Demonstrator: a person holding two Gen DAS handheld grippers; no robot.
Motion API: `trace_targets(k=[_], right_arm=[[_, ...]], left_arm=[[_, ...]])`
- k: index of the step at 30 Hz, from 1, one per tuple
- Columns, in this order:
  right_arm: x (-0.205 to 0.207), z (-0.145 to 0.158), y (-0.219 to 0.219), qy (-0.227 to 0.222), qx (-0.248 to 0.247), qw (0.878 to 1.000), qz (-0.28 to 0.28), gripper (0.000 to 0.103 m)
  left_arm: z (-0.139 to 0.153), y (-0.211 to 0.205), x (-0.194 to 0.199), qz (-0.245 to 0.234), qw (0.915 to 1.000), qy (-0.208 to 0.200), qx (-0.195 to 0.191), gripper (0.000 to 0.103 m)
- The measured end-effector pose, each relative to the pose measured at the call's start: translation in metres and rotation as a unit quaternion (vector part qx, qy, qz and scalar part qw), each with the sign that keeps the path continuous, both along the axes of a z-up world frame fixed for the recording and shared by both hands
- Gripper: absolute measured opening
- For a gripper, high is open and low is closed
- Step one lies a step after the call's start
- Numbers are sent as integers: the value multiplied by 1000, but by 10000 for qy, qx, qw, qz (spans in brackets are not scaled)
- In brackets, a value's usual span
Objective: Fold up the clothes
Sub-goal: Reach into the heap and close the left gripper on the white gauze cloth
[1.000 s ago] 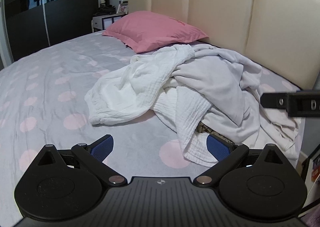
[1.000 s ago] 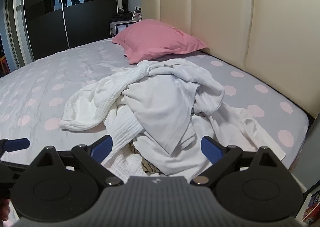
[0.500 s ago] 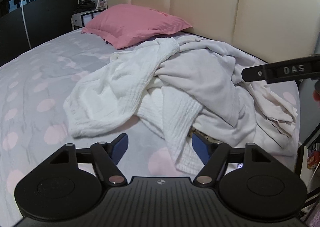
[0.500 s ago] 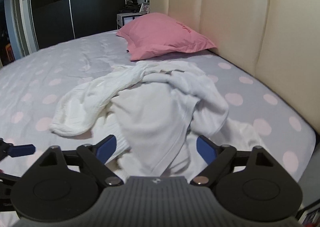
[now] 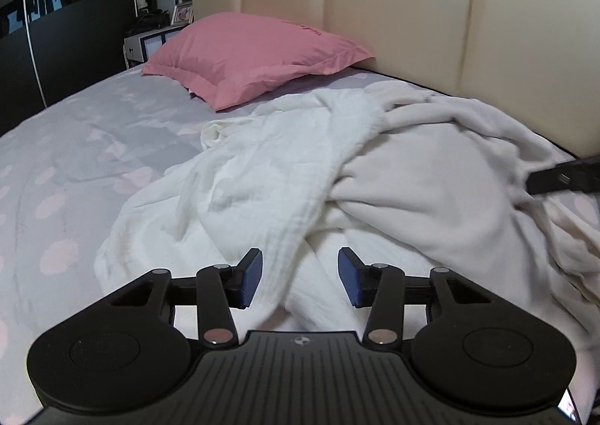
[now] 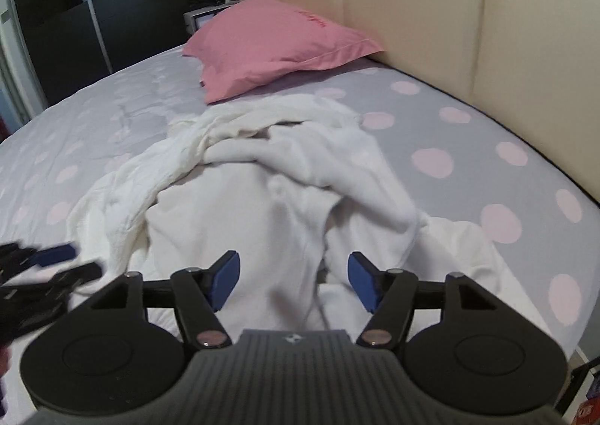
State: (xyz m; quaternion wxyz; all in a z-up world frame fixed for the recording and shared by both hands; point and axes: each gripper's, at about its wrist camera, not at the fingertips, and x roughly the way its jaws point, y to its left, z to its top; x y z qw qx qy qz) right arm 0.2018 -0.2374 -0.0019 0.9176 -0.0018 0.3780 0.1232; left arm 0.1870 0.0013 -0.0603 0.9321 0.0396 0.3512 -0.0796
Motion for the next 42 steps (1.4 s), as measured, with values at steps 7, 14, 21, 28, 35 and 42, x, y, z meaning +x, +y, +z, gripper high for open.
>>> trace_targets(k=[7,14,21,28,35,42], right_arm=[[-2,-2,17,2,-170,9993,328,68],[-4,1,25,-33,-227,9988,437,71],[-9,8,32,-131,-266,9985,460,71],[-22,24,40,-367,-212,9978,517,73],[-36,25,51,-268,-114,9975,650,74],[-40,33,64,-383,33,9955,863,79]], left_arm=[[-22,2,33,215,9994,74,264,27],[12,29,28,758,9958,-504,129,3],[79,59,-7,998,9880,-1167,168,0],[128,68,-63,1044,9811,-1570,442,0],[118,71,-75,769,9938,-805,74,26],[91,76,-75,755,9957,-285,-453,44]])
